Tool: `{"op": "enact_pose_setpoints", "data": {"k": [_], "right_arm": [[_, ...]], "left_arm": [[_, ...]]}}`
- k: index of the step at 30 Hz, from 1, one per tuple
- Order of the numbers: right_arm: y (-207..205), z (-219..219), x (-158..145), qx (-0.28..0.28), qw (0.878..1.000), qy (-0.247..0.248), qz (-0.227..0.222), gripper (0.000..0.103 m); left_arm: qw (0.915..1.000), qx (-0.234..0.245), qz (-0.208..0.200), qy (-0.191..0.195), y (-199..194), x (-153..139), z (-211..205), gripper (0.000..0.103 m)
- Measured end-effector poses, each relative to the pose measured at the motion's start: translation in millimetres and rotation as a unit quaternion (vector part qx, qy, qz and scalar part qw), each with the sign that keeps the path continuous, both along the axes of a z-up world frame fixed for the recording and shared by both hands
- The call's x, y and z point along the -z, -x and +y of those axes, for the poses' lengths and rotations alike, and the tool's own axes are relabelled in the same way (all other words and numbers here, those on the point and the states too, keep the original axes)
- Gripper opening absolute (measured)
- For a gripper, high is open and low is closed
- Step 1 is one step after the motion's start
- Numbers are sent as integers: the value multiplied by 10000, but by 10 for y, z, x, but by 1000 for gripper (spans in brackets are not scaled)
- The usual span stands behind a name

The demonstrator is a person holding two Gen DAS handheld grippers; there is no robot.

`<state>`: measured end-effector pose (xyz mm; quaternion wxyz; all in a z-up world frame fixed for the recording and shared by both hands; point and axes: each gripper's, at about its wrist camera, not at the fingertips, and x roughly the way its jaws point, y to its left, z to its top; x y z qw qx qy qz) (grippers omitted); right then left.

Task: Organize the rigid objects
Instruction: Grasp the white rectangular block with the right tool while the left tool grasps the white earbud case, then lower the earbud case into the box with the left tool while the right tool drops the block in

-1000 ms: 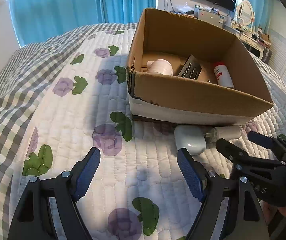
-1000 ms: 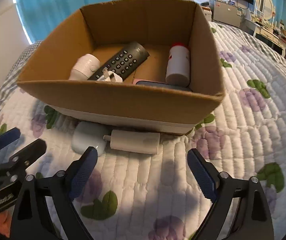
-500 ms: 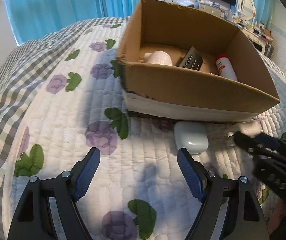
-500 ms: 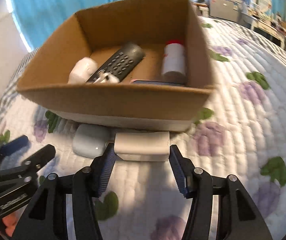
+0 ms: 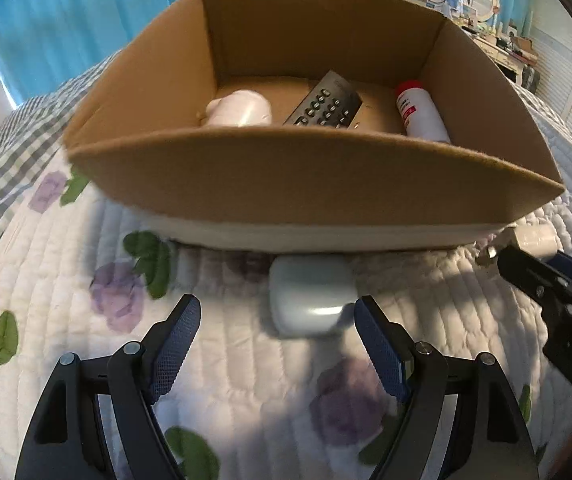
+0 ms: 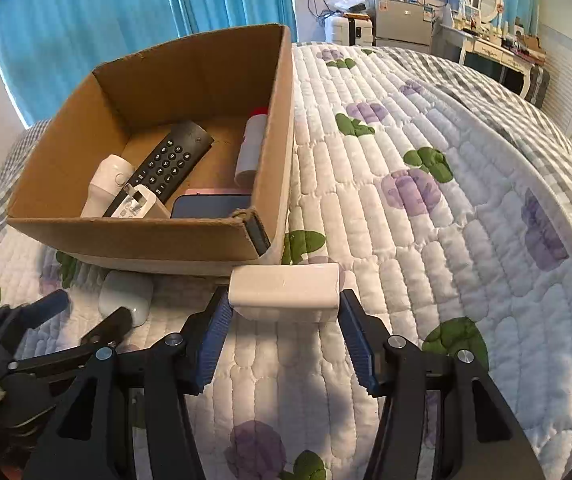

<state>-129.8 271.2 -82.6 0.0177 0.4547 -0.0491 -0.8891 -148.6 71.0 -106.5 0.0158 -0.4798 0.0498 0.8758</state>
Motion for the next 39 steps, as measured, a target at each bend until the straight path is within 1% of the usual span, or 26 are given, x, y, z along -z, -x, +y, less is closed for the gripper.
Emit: {"op": "enact_pose_setpoints", "data": {"k": [3,6,7,8,9,11,15,19,23,27,28,29,31,32,34,38,39], "right_arm": [[30,5,-10,8,10000,34,-12,54],[39,3,18,5,10000,52,-22,54],[38,2,25,4,10000,55,-29,54],[44,4,33,4,10000,52,-33,54],[58,10,43,4,10000,50,-38,54],[50,9,38,6,10000,51,-35,54],[33,-8,41,-65,10000,-14,-6,54],[-76,-29,4,-180,9997,-159,40,54],[-254,6,-108,-187,9995,-190,162,54],[-482,-15,-218,-224,9990,-246,308,54],[-545,-32,-246,-251,9988,-234,335,54],[-601,-51,-281,-275,9987,-215,366,54],[-707,-96,-362,-353,9982,-208,434,54],[-773,-131,-425,-417,9977,-228,490,54],[-850,-179,-552,-539,9964,-268,594,54],[-965,-262,-904,-810,9922,-351,878,54],[-973,-274,-991,-859,9913,-350,934,54]], "left_arm": [[9999,41,59,119,38,17,85,82],[9999,86,41,64,88,85,148,79],[9999,73,17,126,108,118,159,73],[9999,86,-38,141,122,147,163,55],[9998,115,-91,106,125,165,160,53],[9998,165,-28,57,86,133,141,53],[9998,189,-43,-18,-24,50,77,53],[9998,178,1,-73,-206,-99,8,53],[9997,137,-3,-201,-453,-284,-86,53],[9994,285,13,-218,-780,-499,-63,53],[9992,303,29,-245,-922,-516,-71,53],[9992,312,50,-259,-953,-577,-41,53],[9990,323,131,-266,-899,-744,-68,53],[9989,324,201,-258,-931,-848,-101,53],[9984,319,366,-278,-869,-974,-166,53],[9970,321,622,-315,-916,-1345,-284,53],[9968,321,668,-312,-885,-1395,-286,53]]}}
